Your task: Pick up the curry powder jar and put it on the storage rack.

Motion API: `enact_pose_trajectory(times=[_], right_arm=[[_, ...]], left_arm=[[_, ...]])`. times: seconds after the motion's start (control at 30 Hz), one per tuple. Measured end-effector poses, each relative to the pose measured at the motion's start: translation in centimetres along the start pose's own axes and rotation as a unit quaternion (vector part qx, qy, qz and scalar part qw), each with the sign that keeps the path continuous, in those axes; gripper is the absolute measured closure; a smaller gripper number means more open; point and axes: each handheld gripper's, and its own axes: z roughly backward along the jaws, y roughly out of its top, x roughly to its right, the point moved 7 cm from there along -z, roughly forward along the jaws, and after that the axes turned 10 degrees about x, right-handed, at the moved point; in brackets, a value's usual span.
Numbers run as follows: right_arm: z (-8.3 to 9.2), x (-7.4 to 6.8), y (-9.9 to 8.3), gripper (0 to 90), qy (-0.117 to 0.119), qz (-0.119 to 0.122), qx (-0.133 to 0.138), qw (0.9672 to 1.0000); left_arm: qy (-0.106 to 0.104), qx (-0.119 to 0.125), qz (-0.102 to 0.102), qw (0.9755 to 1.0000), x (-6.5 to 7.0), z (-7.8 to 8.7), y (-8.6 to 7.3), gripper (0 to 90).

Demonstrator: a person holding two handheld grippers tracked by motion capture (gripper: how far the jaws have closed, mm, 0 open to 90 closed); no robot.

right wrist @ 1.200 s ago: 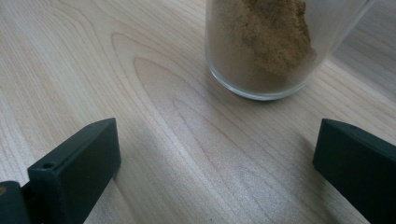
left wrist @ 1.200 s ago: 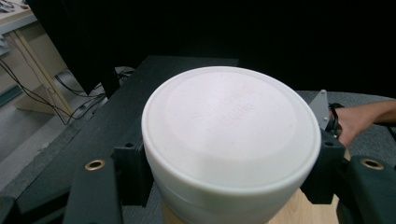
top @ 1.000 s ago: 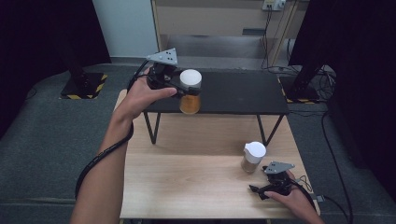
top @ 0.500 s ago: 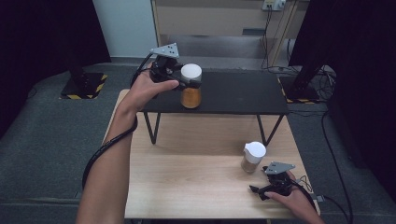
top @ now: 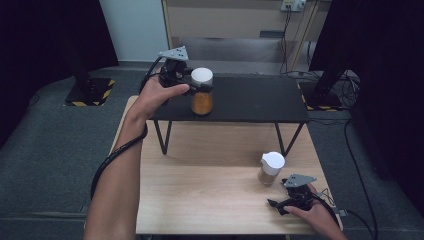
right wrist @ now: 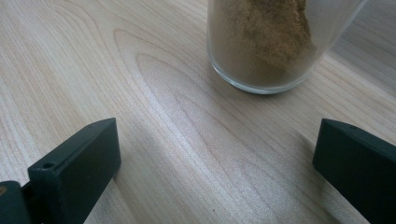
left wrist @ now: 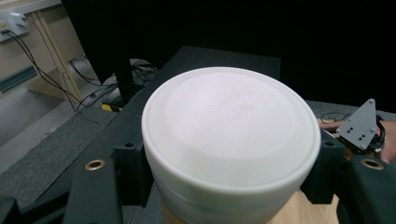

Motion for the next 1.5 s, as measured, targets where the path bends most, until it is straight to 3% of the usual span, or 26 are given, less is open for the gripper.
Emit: enact_pose_trajectory(times=[0.57,0.67,0.83,0.9,1.07,1.5], right_arm=[[0.0,0.0,0.0,1.7,-0.001,0.0,0.0,1.0],[0.0,0.0,0.0,1.7,-0.001,0.0,0.0,1.0],[0.0,0.0,0.0,1.7,-0.001,0.0,0.0,1.0],[0.0,0.0,0.0,1.7,-0.001,0.0,0.0,1.0],[0.0,0.0,0.0,1.7,-0.001,0.0,0.0,1.0],[0.0,-0.1,0.0,1.7,-0.001,0.0,0.0,1.0]], left_arm=[[0.007,0.005,0.004,1.0,-0.2,-0.1,-0.4,31.5],[0.008,0.01,0.0,0.9999,-0.1,-0.2,-0.3,27.8],[0.024,-0.025,-0.032,0.9989,0.7,-0.4,0.4,15.3],[0.03,-0.027,-0.037,0.9985,1.1,-0.1,0.4,8.2],[0.056,-0.036,-0.045,0.9967,2.1,1.1,0.2,2.6],[0.088,-0.025,-0.06,0.994,4.7,5.5,-1.0,2.4]])
